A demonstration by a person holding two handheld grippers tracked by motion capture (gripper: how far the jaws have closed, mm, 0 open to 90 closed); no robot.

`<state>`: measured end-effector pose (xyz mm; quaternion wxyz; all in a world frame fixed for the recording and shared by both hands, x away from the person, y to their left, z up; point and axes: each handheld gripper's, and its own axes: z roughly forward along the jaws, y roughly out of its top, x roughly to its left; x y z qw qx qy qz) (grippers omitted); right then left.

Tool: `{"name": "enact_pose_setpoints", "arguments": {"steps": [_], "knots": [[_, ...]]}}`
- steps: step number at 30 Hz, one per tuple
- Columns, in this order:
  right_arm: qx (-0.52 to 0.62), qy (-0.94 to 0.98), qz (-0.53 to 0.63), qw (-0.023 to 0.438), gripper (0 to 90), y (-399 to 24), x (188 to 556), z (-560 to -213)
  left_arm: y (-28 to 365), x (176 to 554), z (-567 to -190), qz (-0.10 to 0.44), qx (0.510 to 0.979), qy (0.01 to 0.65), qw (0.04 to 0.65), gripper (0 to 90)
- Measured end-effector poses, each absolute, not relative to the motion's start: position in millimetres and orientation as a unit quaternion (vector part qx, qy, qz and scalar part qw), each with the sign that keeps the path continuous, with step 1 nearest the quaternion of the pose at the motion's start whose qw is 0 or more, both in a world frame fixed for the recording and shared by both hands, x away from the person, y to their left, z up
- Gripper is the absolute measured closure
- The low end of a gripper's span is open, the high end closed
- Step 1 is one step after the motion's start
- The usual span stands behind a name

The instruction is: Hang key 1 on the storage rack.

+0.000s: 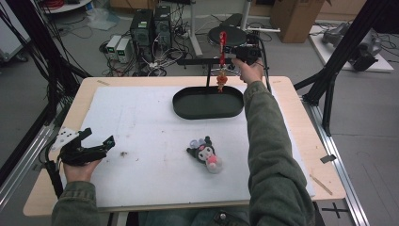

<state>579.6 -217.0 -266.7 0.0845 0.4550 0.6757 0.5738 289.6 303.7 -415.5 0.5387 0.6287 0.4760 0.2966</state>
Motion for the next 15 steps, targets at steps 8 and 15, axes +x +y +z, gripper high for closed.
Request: {"name": "enact_pose_setpoints", "arguments": {"steps": [8,15], "knots": [[0.458,0.651,0.593,0.125,9.3,-208.8,564.5,-259.7,303.6,289.2,-415.4,0.298,0.629,0.474,0.539,1.9],[0.433,0.661,0.596,0.142,0.5,-210.4,543.8,-246.2,303.1,289.2,-415.3,0.295,0.63,0.474,0.54,1.8]]}}
